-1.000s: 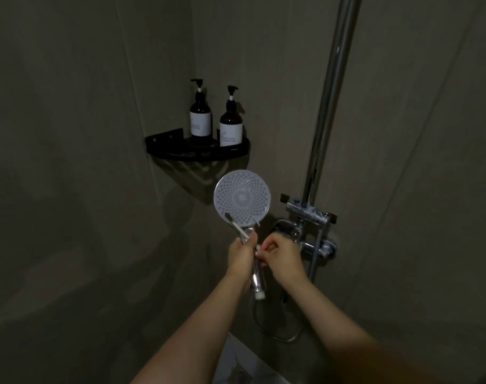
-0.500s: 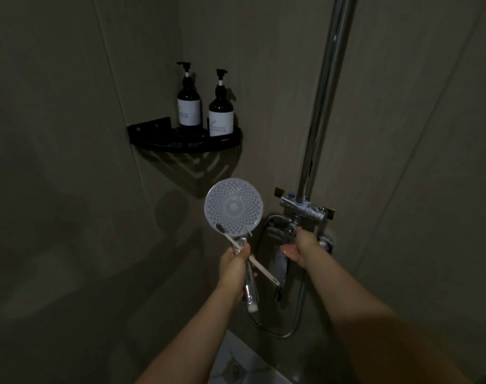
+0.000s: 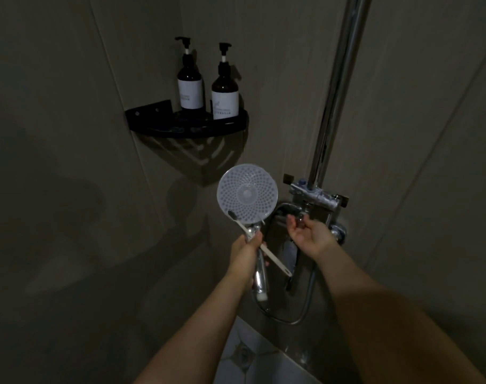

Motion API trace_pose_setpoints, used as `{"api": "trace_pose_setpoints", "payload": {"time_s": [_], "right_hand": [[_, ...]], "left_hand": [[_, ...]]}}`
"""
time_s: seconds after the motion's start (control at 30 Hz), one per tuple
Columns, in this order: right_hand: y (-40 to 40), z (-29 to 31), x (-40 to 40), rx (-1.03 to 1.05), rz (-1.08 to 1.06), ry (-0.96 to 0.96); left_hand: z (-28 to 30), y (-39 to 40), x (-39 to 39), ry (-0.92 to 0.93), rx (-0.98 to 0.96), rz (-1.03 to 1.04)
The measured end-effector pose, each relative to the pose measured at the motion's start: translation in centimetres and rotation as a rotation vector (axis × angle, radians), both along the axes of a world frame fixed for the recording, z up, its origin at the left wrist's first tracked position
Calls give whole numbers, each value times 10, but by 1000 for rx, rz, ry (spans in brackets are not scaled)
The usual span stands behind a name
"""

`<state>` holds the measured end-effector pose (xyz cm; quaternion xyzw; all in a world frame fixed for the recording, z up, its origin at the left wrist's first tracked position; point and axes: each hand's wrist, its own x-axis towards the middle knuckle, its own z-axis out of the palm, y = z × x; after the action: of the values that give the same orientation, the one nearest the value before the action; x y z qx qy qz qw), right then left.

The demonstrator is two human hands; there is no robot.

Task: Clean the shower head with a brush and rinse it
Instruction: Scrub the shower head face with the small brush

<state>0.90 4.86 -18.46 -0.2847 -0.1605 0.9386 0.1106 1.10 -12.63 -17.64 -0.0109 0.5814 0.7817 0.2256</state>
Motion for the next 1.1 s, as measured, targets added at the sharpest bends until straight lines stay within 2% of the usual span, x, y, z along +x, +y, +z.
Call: {"api": "trace_pose_setpoints", "payload": {"time_s": [0.1, 0.2, 0.5, 0.67, 0.73, 0.8, 0.97, 1.1], "right_hand": [[1, 3, -2, 65, 27, -44], [-8, 15, -9, 244, 84, -170], [-28, 37, -15, 728, 57, -608], [-34, 37, -11, 1354, 32, -819], [-39, 37, -13, 1546, 89, -927], [-44, 33, -14, 1654, 104, -1007], [-49, 24, -17, 2086, 351, -1176], [-48, 25, -18, 2194, 480, -1279]], "left_hand": [[-1, 1, -2, 9, 10, -20], [-1, 2, -2, 2, 6, -21], [-3, -13, -8, 34, -69, 13], [-3, -19, -9, 29, -61, 19], [-2, -21, -8, 32, -66, 21], [-2, -22, -8, 44, -72, 16], [-3, -29, -13, 55, -92, -12], [-6, -31, -16, 64, -93, -1]]}}
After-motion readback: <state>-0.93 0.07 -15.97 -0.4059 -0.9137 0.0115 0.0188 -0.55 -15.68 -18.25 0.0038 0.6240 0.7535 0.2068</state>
